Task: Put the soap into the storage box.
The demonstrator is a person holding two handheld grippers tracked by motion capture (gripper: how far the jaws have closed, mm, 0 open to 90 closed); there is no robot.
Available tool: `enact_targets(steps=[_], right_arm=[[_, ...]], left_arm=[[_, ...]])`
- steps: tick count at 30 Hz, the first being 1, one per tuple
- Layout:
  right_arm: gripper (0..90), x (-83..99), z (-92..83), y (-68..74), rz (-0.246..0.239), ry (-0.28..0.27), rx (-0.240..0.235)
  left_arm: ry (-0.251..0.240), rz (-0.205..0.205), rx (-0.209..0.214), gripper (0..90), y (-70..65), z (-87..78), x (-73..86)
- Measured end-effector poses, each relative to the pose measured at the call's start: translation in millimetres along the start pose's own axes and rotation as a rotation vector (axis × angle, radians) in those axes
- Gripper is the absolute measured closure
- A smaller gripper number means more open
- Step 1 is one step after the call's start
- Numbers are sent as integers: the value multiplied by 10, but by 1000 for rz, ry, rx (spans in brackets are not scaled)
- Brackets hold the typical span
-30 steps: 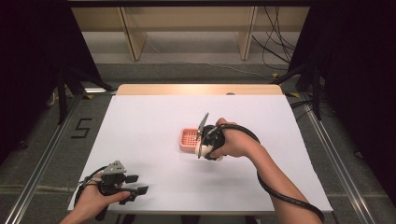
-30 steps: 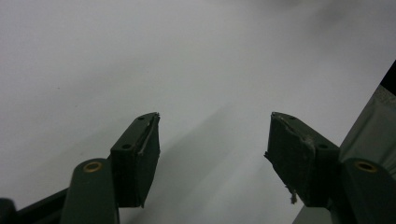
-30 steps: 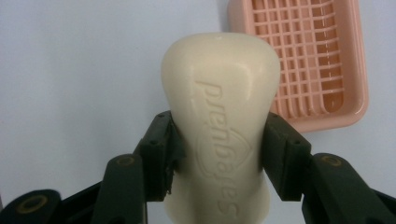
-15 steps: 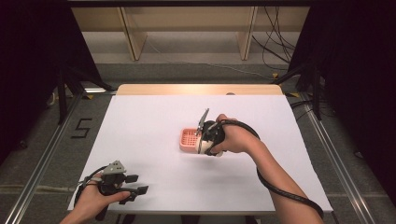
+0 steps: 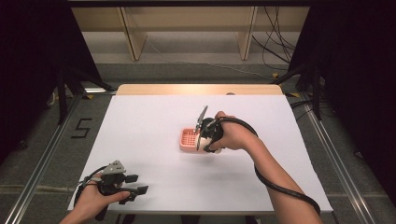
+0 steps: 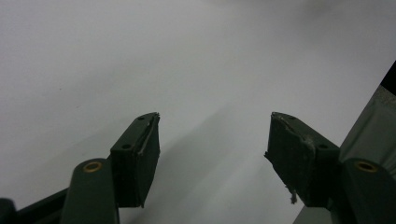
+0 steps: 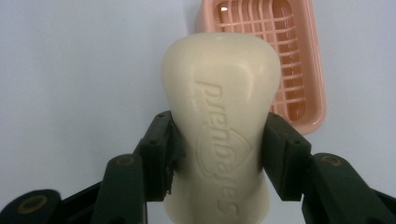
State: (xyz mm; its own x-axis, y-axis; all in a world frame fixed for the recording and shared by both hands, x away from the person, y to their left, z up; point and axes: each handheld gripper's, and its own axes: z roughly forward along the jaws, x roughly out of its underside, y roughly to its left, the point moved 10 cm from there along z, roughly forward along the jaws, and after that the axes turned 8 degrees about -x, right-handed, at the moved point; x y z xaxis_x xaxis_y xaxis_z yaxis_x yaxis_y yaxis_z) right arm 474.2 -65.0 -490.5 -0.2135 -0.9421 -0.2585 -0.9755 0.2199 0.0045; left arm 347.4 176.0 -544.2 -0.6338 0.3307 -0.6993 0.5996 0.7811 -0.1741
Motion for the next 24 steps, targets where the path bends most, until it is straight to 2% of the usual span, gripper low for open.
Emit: enact_targets(steps=[3, 9, 11, 12, 14, 15, 16, 17, 18, 19, 22, 24], right_arm=[[505, -4, -2, -11, 21, -2, 1], [505, -25, 18, -70, -15, -5, 7], [505, -22, 16, -61, 17, -2, 8], [505, -33, 23, -90, -17, -8, 7], [505, -33, 18, -78, 21, -7, 8], [505, -41, 25, -113, -16, -9, 10], [505, -37, 19, -101, 17, -4, 14], [505, -39, 15, -99, 26, -4, 11], [505, -51, 22, -109, 13, -6, 12], [505, -52, 20, -114, 17, -8, 13], [505, -73, 31, -129, 12, -7, 10], [505, -79, 29, -129, 33, -5, 15]], left_arm=[[-1, 5, -3, 339, 4, -4, -3], [-4, 13, -3, 339, 8, -6, -6], [-1, 2, 1, 339, 0, -3, -3], [0, 1, 1, 339, 0, -4, -1], [-3, 10, -3, 339, 7, -7, -4], [-5, 15, -3, 338, 9, -7, -6], [-4, 15, -4, 339, 9, -7, -7], [-5, 14, -3, 339, 9, -7, -7], [-5, 15, -2, 339, 7, -6, -7], [1, 2, 0, 339, 0, -3, -1], [0, 3, -1, 339, 2, -4, -3], [-5, 16, -3, 339, 9, -8, -7]])
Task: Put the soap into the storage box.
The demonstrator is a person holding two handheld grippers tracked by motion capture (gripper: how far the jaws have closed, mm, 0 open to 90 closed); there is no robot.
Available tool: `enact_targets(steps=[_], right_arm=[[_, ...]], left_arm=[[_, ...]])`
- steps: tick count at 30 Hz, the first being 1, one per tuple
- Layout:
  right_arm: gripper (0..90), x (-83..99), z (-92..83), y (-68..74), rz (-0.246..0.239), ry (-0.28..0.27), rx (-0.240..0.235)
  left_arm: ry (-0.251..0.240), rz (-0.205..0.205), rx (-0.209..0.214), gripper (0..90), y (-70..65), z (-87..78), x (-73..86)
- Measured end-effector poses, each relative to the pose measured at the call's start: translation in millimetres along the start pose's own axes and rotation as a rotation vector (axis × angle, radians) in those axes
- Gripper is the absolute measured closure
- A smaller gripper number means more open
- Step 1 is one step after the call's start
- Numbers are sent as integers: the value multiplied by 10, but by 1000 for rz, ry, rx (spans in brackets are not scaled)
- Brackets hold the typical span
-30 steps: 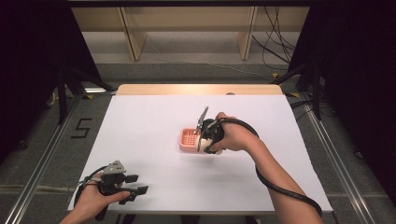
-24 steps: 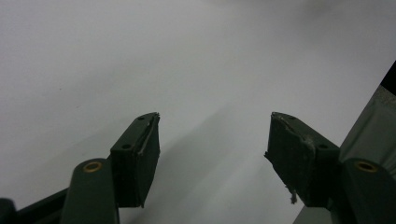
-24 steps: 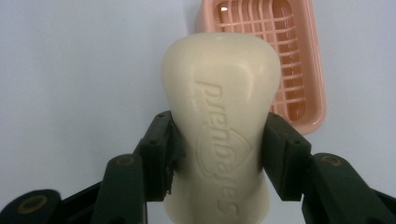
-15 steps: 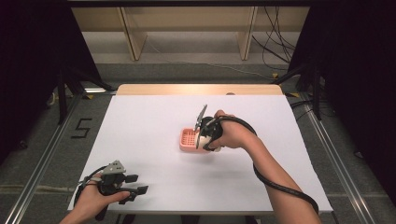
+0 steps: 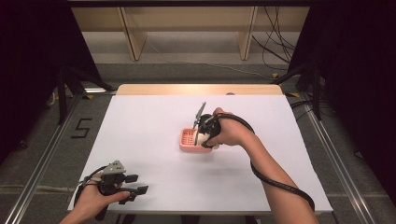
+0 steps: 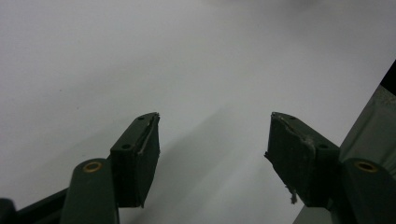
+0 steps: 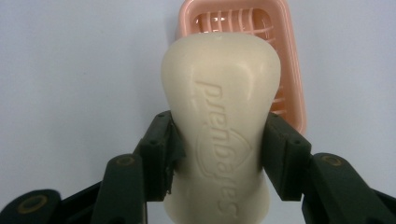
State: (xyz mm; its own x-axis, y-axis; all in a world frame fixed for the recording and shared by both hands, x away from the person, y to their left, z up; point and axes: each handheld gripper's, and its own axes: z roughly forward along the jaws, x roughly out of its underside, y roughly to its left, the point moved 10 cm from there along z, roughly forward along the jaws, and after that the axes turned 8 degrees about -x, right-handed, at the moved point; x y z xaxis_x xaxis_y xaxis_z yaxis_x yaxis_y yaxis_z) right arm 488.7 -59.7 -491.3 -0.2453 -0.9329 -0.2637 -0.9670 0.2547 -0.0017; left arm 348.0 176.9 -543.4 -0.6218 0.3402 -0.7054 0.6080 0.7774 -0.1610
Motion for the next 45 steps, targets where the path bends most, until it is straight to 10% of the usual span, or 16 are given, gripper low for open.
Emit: enact_targets(steps=[9, 17, 25, 27, 37, 45], right_arm=[[505, -59, -5, -54, -4, -8, 7], [505, -134, 12, -160, -106, -36, 17], [505, -155, 44, -195, -99, -35, 20], [505, -123, 42, -146, -14, -9, 16], [505, -168, 81, -209, -54, -21, 10], [505, -179, 104, -189, 6, -17, 5]], left_arm=[[13, 20, 2, 338, 8, -11, 12], [6, 8, 4, 339, -5, -5, 5], [-3, -4, 5, 338, -16, 2, -5], [-4, -5, 6, 339, -19, 3, -5], [8, 8, -5, 338, 3, 4, 6], [2, 1, 2, 338, -11, 5, 0]])
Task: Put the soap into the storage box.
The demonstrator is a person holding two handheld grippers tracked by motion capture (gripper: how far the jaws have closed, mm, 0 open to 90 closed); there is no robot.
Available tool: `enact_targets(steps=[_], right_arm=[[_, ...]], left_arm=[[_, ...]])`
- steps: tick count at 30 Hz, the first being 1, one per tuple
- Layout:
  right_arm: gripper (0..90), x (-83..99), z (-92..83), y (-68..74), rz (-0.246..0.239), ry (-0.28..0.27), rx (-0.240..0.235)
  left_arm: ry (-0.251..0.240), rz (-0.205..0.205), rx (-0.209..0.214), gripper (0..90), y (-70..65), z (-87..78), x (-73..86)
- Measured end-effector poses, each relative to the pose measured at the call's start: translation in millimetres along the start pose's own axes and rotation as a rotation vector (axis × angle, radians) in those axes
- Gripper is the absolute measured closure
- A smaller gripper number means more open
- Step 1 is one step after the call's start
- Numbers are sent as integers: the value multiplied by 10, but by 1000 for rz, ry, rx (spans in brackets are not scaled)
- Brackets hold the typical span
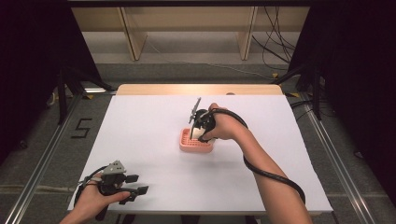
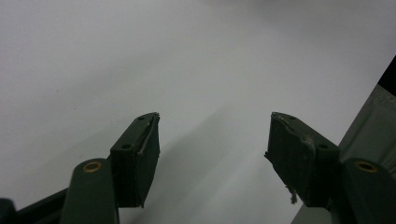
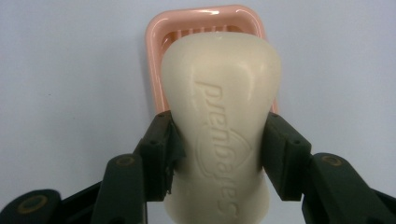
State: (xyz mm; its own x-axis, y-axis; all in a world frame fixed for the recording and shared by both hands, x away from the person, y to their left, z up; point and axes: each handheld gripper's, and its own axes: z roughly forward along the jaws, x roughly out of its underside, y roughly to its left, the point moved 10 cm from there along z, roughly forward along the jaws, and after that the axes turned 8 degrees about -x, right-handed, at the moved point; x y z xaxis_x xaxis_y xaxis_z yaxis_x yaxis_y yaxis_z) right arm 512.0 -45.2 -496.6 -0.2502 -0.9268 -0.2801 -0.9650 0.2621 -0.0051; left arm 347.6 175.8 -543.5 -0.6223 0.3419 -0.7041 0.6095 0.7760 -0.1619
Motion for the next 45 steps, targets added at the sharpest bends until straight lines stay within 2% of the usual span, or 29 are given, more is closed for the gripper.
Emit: enact_targets(steps=[1, 5, 9, 10, 11, 12, 14, 15, 16, 17, 18, 20, 29, 31, 33, 36, 37, 38, 39, 40, 42, 45], right_arm=[[505, -4, 2, 3, 10, -2, -2], [505, -3, 10, -56, -41, 7, 8], [505, -18, 26, -23, 10, 2, 0], [505, -19, 36, -41, -13, 4, 1], [505, -27, 44, -24, -1, 0, -5], [505, -48, 54, -47, -40, -10, -4], [505, -30, 60, -51, -17, 1, 0], [505, -21, 61, -78, -50, 13, 2], [505, -36, 69, -83, -59, 6, 2], [505, -32, 61, -40, 2, 14, -1], [505, -45, 67, -28, 9, 4, -7], [505, -57, 71, -51, -15, 5, -7], [505, -83, 107, -46, 3, 0, -1], [505, -90, 126, -48, -16, 2, -8], [505, -84, 132, -49, -1, 8, 0], [505, -94, 154, -48, -11, 9, -13], [505, -98, 167, -84, -49, 4, -4], [505, -95, 167, -100, -59, 9, 3], [505, -81, 156, -87, -45, 29, -5], [505, -89, 160, -51, -5, 26, -18], [505, -98, 176, -44, 12, 13, -10], [505, -102, 186, -56, 4, 11, -7]], left_arm=[[0, 2, 0, 338, 0, 0, 0], [0, 2, 0, 338, 2, -1, 1], [-7, -7, 6, 338, -12, -2, -7], [7, 7, -6, 338, 13, -3, 6], [6, 5, -6, 338, 11, -4, 6], [-5, -7, 5, 338, -10, -4, -6], [-7, -6, 6, 339, -8, -4, -9], [-7, -5, 6, 338, -7, -4, -9], [-7, -5, 6, 338, -7, -4, -9], [-7, -5, 6, 338, -8, -5, -8], [-7, -3, 6, 339, -7, -6, -9], [-6, 2, 5, 338, -2, -12, -8], [-6, 3, 5, 338, -2, -15, -9], [-6, 3, 7, 338, -5, -14, -8], [-6, 1, 7, 338, -8, -14, -10], [-5, 3, 6, 338, -3, -16, -9], [-7, 3, 5, 338, -3, -16, -10], [-7, 3, 6, 338, -3, -16, -10], [-6, 4, 6, 338, -2, -16, -10], [-8, 3, 6, 338, -4, -16, -11], [-8, 2, 7, 338, -5, -17, -12], [-6, 2, 6, 338, -4, -17, -10]])
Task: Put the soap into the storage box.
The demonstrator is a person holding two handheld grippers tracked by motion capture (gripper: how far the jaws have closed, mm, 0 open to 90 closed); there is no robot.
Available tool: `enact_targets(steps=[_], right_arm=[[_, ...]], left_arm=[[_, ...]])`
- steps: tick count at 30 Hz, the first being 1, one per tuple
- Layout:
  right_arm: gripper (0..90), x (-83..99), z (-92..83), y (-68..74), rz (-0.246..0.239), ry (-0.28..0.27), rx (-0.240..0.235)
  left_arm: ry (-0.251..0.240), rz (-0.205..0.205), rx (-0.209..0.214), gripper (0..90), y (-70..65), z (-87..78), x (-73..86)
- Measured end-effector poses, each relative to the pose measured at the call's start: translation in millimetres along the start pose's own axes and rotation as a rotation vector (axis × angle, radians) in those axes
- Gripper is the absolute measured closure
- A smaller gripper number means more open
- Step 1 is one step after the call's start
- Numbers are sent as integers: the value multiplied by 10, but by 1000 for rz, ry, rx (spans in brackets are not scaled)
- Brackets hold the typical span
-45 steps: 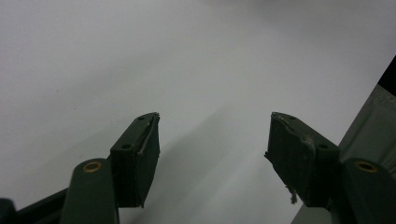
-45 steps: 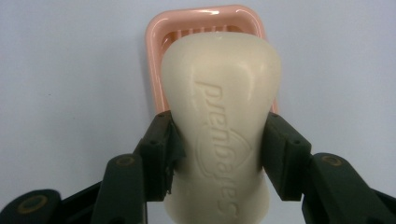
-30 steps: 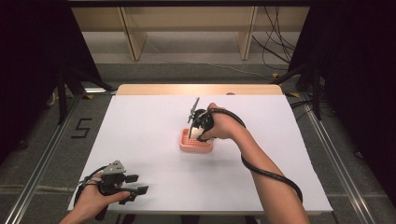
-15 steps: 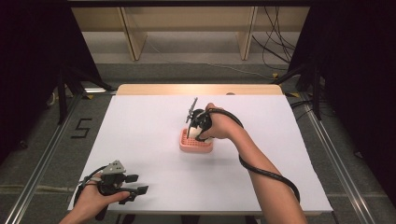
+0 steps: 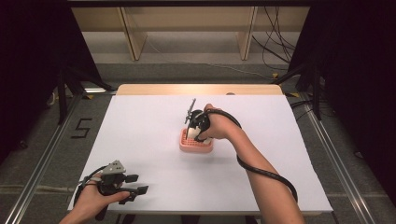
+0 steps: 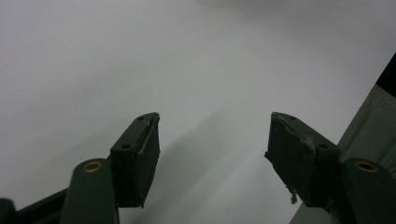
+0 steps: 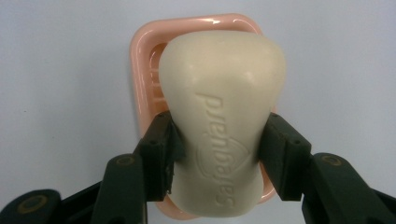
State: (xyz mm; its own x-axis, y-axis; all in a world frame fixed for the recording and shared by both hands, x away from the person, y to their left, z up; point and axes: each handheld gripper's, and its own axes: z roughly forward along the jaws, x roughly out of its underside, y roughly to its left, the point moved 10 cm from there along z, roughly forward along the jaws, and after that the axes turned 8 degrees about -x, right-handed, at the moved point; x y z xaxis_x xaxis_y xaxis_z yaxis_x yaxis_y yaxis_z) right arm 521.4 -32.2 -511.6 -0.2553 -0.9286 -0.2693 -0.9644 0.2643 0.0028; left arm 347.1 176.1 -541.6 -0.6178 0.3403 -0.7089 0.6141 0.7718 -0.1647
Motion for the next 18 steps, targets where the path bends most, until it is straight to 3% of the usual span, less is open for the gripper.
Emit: enact_targets(steps=[1, 4, 10, 15, 17, 18], right_arm=[[505, 9, 6, 12, 14, 6, 2], [505, -4, 24, -15, -12, 0, 6], [505, 5, 49, -18, 4, 4, 2], [505, 1, 72, -36, -9, 6, 4], [504, 8, 82, -19, 16, 8, -1], [504, 0, 85, -39, -10, 7, 4]], left_arm=[[0, 0, 0, 338, 1, 0, 0], [-1, -1, 0, 338, 0, 0, -1], [1, 0, 0, 338, 0, 0, 0], [-1, 0, 0, 338, 0, -1, -2], [-1, 0, 0, 338, 1, -2, -3], [-2, 0, 0, 338, 0, -1, -4]])
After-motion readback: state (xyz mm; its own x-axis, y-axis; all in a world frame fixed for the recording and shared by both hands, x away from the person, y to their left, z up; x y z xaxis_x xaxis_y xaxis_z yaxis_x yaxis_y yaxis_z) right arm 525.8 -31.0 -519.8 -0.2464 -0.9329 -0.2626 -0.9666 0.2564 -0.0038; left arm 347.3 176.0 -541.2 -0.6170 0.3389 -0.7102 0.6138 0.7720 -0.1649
